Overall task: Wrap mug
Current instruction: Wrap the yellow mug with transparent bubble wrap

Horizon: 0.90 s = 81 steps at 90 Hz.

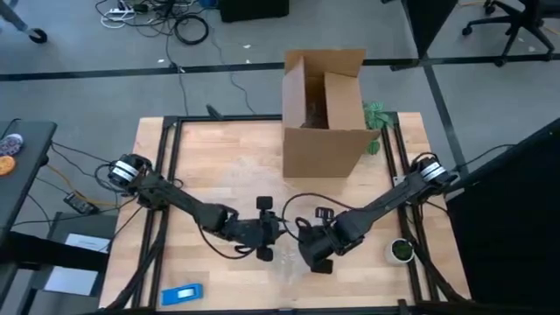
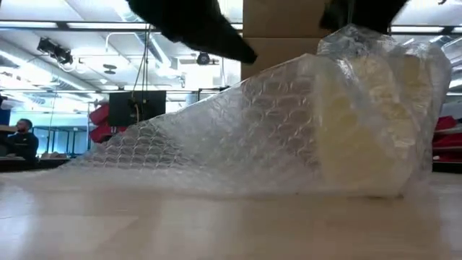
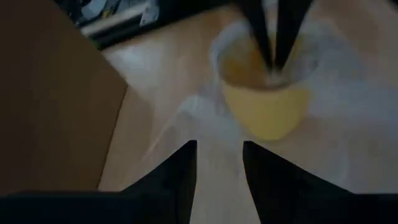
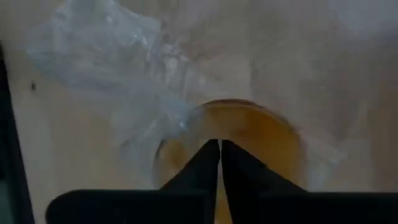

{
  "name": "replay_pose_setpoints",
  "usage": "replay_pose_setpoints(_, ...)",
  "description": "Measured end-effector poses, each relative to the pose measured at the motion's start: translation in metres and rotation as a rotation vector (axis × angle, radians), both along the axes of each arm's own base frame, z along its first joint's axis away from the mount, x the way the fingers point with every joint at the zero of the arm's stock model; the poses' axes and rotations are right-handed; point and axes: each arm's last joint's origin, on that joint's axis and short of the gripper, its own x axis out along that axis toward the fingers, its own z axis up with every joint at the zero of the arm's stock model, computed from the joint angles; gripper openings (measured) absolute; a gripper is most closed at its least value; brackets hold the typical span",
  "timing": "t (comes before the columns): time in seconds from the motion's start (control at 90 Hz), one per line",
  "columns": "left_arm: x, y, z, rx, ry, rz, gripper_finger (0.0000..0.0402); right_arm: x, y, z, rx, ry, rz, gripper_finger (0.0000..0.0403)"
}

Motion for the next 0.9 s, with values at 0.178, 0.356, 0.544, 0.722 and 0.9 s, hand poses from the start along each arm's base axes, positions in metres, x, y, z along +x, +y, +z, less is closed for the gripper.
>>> replay_pose_setpoints(0.178,-0.007,-0.006,-0.004,0.008,0.047,0.001,0.0115,-0.007,0.001,-0.001,-0.042,0.032,-0.036,0.0000)
replay_pose_setpoints(0.356,-0.030,-0.012,0.000,-0.039,0.170,-0.005,0.0115,-0.002,0.003,-0.033,0.021,-0.013,-0.051,0.0000)
replay_pose_setpoints(0.544,-0.071,-0.013,0.014,-0.078,0.325,0.045,0.0115,0.004,0.001,-0.062,0.103,-0.093,-0.001,0.0000)
replay_pose_setpoints(0.722,-0.105,0.012,0.019,-0.066,0.469,0.329,0.0115,0.005,-0.003,-0.060,0.099,-0.104,0.031,0.0000)
replay_pose_setpoints(0.9,-0.118,0.046,0.005,-0.085,0.538,0.576,0.0116,0.005,-0.004,-0.027,0.069,-0.155,0.064,0.0000)
